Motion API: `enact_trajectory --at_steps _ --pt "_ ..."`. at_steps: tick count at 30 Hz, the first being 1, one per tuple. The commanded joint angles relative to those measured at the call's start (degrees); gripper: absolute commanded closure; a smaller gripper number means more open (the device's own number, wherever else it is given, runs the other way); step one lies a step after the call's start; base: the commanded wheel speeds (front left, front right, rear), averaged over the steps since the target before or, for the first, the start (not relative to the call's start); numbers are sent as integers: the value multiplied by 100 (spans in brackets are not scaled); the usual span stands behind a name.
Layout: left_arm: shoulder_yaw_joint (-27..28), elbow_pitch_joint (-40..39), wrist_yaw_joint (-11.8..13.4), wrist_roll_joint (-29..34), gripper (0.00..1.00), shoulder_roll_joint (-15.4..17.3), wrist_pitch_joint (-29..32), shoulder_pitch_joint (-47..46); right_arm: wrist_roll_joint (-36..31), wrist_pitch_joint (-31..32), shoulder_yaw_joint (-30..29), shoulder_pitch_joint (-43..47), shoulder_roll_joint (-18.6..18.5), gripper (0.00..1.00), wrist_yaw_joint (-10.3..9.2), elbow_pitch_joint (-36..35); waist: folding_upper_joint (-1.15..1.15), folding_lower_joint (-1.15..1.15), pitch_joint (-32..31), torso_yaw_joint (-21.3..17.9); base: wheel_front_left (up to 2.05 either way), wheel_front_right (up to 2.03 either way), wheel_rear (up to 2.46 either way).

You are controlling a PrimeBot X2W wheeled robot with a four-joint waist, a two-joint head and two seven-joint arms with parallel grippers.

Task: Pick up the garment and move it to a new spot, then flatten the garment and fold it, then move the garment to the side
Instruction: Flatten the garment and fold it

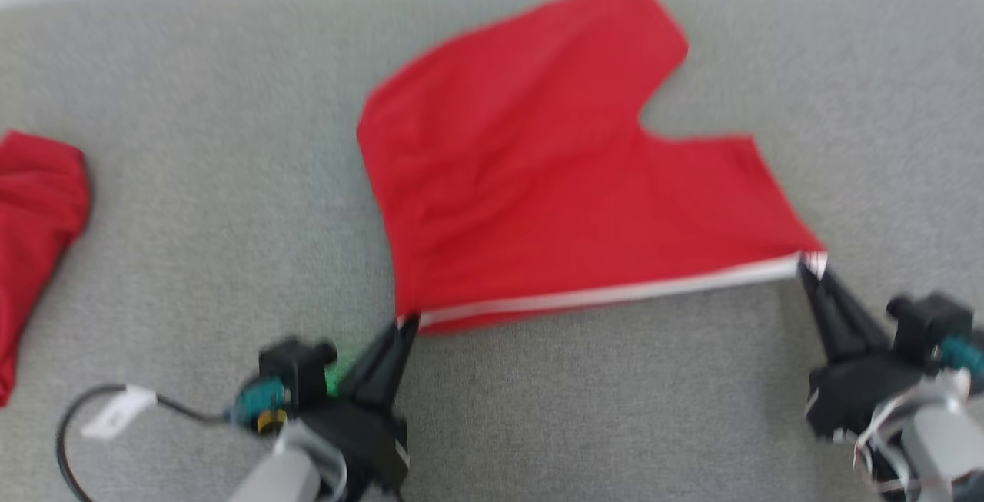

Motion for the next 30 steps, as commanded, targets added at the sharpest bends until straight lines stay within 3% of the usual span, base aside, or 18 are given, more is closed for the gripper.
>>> enact_trajectory --at_steps 1,15,21,30 --pt "65 111 9 -50 100 27 -6 358 -13 -2 -67 313 17 100 -10 51 1 2 -588 -9 0 0 0" --pt "319 290 13 13 100 0 -8 1545 -189 -3 -439 1571 383 100 -17 21 1 2 -1423 -244 0 0 0" --pt "137 217 13 373 100 78 -8 1928 -193 -3 -571 1957 534 100 -19 41 1 2 -1612 -244 0 0 0" --pt "375 276 13 574 100 125 -7 2362 -302 -4 -627 2317 648 100 -19 -22 1 2 -1772 -227 0 0 0"
